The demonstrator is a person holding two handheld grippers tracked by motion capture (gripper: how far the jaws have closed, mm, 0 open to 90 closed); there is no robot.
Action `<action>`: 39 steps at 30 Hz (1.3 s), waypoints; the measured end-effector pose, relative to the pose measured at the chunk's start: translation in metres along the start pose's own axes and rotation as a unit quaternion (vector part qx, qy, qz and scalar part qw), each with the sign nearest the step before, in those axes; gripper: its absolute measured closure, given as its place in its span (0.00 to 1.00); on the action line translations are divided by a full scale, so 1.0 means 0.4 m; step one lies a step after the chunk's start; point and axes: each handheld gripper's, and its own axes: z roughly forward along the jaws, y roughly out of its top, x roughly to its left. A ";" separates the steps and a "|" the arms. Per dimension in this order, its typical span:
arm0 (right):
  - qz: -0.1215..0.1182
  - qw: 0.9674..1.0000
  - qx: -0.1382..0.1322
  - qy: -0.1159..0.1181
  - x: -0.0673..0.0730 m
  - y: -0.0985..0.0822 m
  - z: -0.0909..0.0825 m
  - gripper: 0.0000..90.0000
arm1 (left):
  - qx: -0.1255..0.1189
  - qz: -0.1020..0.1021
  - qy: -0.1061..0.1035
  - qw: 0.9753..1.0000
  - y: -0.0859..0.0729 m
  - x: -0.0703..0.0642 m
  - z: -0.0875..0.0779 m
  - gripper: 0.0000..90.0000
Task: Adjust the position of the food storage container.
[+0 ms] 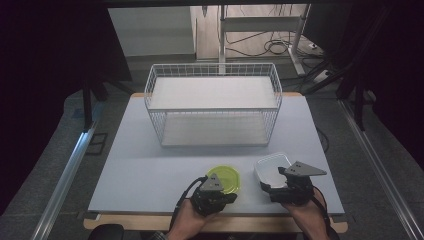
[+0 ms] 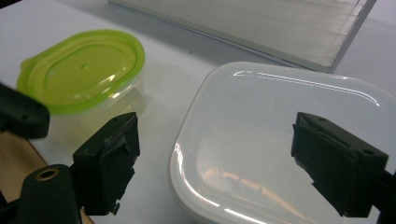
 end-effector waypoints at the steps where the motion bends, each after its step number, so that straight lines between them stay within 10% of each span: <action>1: -0.001 1.000 0.001 -0.001 0.000 0.000 0.001 0.17 | -0.002 -0.003 0.007 1.000 0.000 0.011 -0.004 1.00; 7: -0.002 1.000 0.003 -0.001 0.001 -0.001 0.003 0.17 | -0.008 -0.030 0.017 0.999 0.004 0.051 -0.021 1.00; 17: -0.004 1.000 0.000 -0.002 0.001 0.000 0.003 0.17 | -0.009 0.000 0.019 1.000 0.107 0.061 -0.016 0.98; 22: -0.001 1.000 -0.001 -0.003 -0.001 -0.001 0.001 0.17 | 0.022 0.030 0.043 0.998 0.168 0.063 0.048 0.99; 39: -0.006 1.000 0.000 -0.004 0.001 -0.002 0.004 0.17 | 0.067 0.024 0.079 0.994 0.136 0.116 0.042 1.00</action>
